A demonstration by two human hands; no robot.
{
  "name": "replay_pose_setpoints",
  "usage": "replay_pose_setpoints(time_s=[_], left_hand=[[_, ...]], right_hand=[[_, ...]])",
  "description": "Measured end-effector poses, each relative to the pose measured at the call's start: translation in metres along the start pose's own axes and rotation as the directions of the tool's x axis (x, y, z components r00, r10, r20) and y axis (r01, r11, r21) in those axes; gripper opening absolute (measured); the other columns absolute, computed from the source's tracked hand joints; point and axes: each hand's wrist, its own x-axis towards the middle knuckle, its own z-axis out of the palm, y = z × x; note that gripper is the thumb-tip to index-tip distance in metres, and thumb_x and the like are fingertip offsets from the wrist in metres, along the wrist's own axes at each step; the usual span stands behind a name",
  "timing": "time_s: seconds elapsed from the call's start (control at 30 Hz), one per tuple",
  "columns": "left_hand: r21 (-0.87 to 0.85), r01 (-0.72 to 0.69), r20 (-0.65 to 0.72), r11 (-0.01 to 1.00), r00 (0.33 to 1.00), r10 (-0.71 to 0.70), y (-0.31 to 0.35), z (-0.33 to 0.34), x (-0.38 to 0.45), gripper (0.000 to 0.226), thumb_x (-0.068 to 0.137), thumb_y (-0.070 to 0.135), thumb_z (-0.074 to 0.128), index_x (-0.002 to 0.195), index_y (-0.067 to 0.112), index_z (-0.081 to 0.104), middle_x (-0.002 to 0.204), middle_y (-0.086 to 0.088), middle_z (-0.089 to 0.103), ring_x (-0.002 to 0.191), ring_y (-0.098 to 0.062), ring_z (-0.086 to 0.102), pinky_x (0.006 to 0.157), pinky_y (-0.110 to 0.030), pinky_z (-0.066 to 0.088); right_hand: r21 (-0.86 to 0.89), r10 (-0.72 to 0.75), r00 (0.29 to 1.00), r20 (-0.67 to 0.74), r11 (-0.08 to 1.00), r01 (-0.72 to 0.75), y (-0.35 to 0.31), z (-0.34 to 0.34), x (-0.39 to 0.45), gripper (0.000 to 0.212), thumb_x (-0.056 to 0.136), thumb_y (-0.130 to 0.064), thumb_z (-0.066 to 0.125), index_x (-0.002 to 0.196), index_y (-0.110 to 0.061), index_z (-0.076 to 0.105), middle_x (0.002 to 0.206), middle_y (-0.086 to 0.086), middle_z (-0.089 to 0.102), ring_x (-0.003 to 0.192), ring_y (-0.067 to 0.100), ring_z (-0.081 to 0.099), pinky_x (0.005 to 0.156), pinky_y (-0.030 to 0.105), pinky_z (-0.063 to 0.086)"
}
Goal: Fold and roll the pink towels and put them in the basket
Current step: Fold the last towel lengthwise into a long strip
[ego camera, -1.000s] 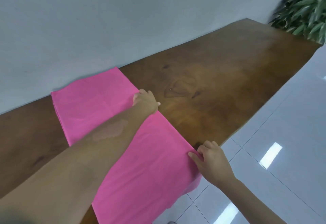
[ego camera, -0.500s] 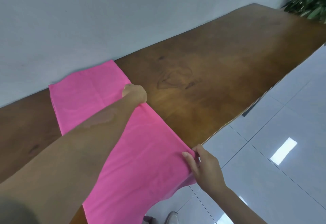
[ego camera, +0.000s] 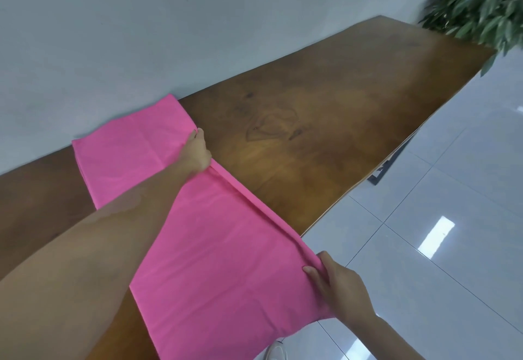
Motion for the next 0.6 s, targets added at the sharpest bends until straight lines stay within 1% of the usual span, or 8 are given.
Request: replay_pose_setpoints(time_s=[0.1, 0.2, 0.27, 0.33, 0.43, 0.5, 0.57, 0.6], left_hand=[[-0.07, -0.047, -0.012, 0.996, 0.999, 0.046, -0.011, -0.008, -0.012, 0.069, 0.096, -0.005, 0.042, 0.157, -0.002, 0.009, 0.166, -0.015, 0.008, 0.154, -0.023, 0.009, 0.122, -0.027, 0.011], [-0.134, -0.081, -0.028, 0.988, 0.997, 0.078, -0.021, -0.024, -0.022, 0.073, 0.092, -0.01, 0.045, 0.157, -0.002, 0.012, 0.166, -0.016, 0.012, 0.152, -0.027, 0.018, 0.122, -0.031, 0.016], [-0.203, -0.102, -0.032, 0.974, 0.995, 0.098, -0.031, -0.037, -0.028, 0.075, 0.089, -0.013, 0.044, 0.157, -0.001, 0.014, 0.165, -0.016, 0.015, 0.144, -0.036, 0.035, 0.118, -0.043, 0.031], [-0.253, -0.103, -0.044, 0.962, 0.995, 0.095, -0.043, -0.051, -0.035, 0.077, 0.088, -0.015, 0.043, 0.158, 0.002, 0.015, 0.164, -0.015, 0.019, 0.135, -0.042, 0.046, 0.11, -0.049, 0.041], [-0.328, -0.096, -0.08, 0.94, 0.994, 0.074, -0.059, -0.069, -0.055, 0.076, 0.09, -0.015, 0.041, 0.158, 0.006, 0.016, 0.162, -0.014, 0.026, 0.131, -0.038, 0.051, 0.099, -0.038, 0.048], [-0.351, -0.121, -0.105, 0.928, 0.99, 0.089, -0.075, -0.082, -0.068, 0.075, 0.091, -0.015, 0.041, 0.158, 0.005, 0.016, 0.164, -0.011, 0.021, 0.139, -0.03, 0.042, 0.106, -0.032, 0.041], [-0.389, -0.163, -0.127, 0.907, 0.984, 0.123, -0.096, -0.094, -0.077, 0.078, 0.089, -0.014, 0.042, 0.159, 0.008, 0.017, 0.164, -0.008, 0.022, 0.136, -0.033, 0.046, 0.103, -0.039, 0.046], [-0.393, -0.179, -0.135, 0.902, 0.981, 0.136, -0.108, -0.098, -0.081, 0.08, 0.087, -0.015, 0.043, 0.159, 0.01, 0.017, 0.164, -0.008, 0.023, 0.134, -0.036, 0.048, 0.102, -0.044, 0.048]], right_hand=[[-0.029, 0.017, 0.998, -0.054, 0.999, -0.018, -0.009, -0.011, -0.012, 0.031, 0.096, -0.063, 0.041, 0.099, -0.033, 0.049, 0.072, -0.014, 0.058, 0.063, 0.009, 0.055, 0.056, 0.022, 0.038], [-0.102, -0.03, 0.987, -0.16, 0.995, 0.013, -0.023, -0.022, -0.026, 0.024, 0.098, -0.051, 0.051, 0.104, -0.029, 0.058, 0.08, -0.012, 0.064, 0.064, 0.015, 0.059, 0.06, 0.029, 0.045], [-0.159, -0.077, 0.972, -0.222, 0.986, 0.042, -0.034, -0.027, -0.036, 0.025, 0.097, -0.049, 0.051, 0.1, -0.026, 0.06, 0.08, -0.01, 0.064, 0.059, 0.018, 0.059, 0.056, 0.033, 0.048], [-0.236, -0.161, 0.935, -0.316, 0.968, 0.087, -0.044, -0.032, -0.048, 0.029, 0.097, -0.051, 0.045, 0.093, -0.026, 0.059, 0.075, -0.01, 0.062, 0.049, 0.017, 0.055, 0.046, 0.032, 0.046], [-0.318, -0.241, 0.88, -0.408, 0.942, 0.11, -0.065, -0.04, -0.071, 0.032, 0.096, -0.052, 0.041, 0.089, -0.025, 0.058, 0.075, -0.01, 0.059, 0.043, 0.017, 0.052, 0.039, 0.03, 0.045], [-0.359, -0.264, 0.856, -0.445, 0.928, 0.1, -0.084, -0.043, -0.088, 0.034, 0.098, -0.05, 0.04, 0.088, -0.024, 0.06, 0.076, -0.009, 0.057, 0.044, 0.019, 0.052, 0.037, 0.032, 0.045], [-0.424, -0.294, 0.841, -0.455, 0.901, 0.086, -0.105, -0.043, -0.105, 0.03, 0.099, -0.043, 0.044, 0.088, -0.022, 0.062, 0.075, -0.007, 0.055, 0.045, 0.021, 0.051, 0.036, 0.032, 0.044], [-0.461, -0.306, 0.837, -0.453, 0.884, 0.074, -0.116, -0.042, -0.115, 0.022, 0.098, -0.037, 0.051, 0.088, -0.022, 0.064, 0.074, -0.006, 0.054, 0.046, 0.022, 0.051, 0.036, 0.031, 0.043]])
